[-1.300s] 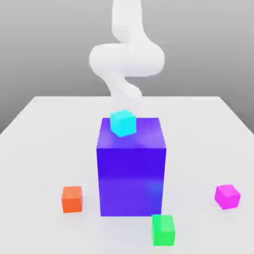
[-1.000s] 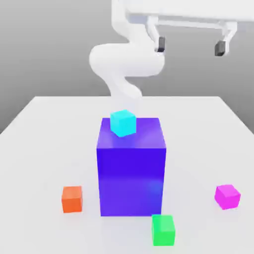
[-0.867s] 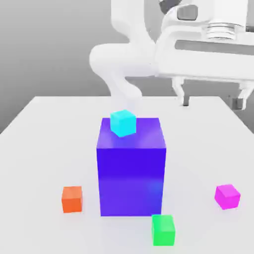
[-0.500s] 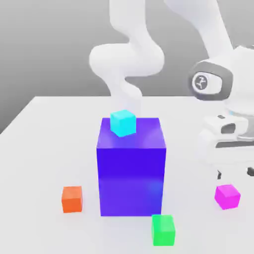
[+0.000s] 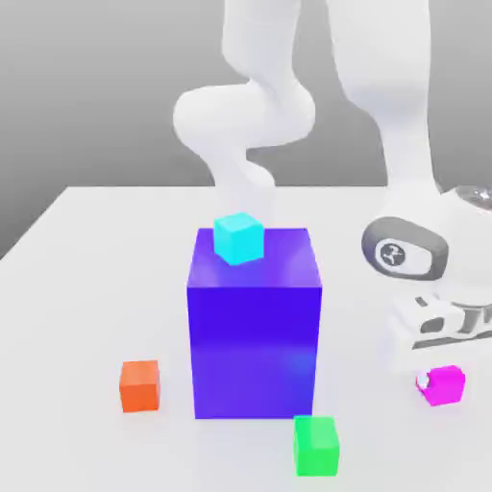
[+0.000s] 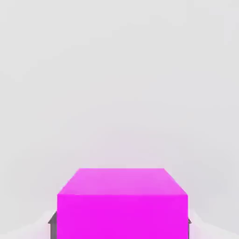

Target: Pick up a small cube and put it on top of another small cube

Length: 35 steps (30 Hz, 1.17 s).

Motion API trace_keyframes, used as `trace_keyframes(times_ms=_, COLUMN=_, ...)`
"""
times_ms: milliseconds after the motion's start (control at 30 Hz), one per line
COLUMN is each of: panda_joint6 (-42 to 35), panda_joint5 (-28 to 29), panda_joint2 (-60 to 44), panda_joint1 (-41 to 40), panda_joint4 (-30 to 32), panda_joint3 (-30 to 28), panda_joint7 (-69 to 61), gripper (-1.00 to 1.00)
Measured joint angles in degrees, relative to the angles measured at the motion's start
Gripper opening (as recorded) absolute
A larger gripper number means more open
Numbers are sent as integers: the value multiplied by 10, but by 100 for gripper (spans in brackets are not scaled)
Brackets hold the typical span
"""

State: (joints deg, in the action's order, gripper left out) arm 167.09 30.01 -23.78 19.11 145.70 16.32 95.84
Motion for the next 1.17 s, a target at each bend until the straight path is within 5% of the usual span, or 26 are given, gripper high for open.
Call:
trace_keyframes(times_ms=300, panda_joint6=-77, panda_joint5=-137, panda_joint2=114, panda_joint1=-90, panda_joint4=30, panda_joint3=112, panda_joint7=-117, gripper=-100)
trace_keyframes(times_ms=600, panda_joint6=-159, panda_joint5=-266, panda_joint2=189, panda_joint1=-254, panda_joint4=5, panda_joint3=17, panda_joint7=-214, gripper=-100)
trace_keyframes(times_ms=767, panda_joint6=-92, panda_joint5=-214, panda_joint2=111, panda_joint1=-241, panda_joint4=0, panda_joint3=-16, panda_joint7=-162, gripper=-100)
trace_keyframes(times_ms=800, panda_joint6=-79, panda_joint5=-204, panda_joint2=97, panda_joint1=-236, panda_joint4=-1, panda_joint3=-23, panda_joint7=-154, gripper=100)
trace_keyframes(times_ms=1000, panda_joint6=-73, panda_joint5=-199, panda_joint2=89, panda_joint1=-234, panda_joint4=-1, panda_joint3=-26, panda_joint7=-150, gripper=100)
trace_keyframes(times_ms=1167, panda_joint6=-141, panda_joint5=-256, panda_joint2=166, panda_joint1=-242, panda_joint4=4, panda_joint3=-7, panda_joint7=-191, gripper=100)
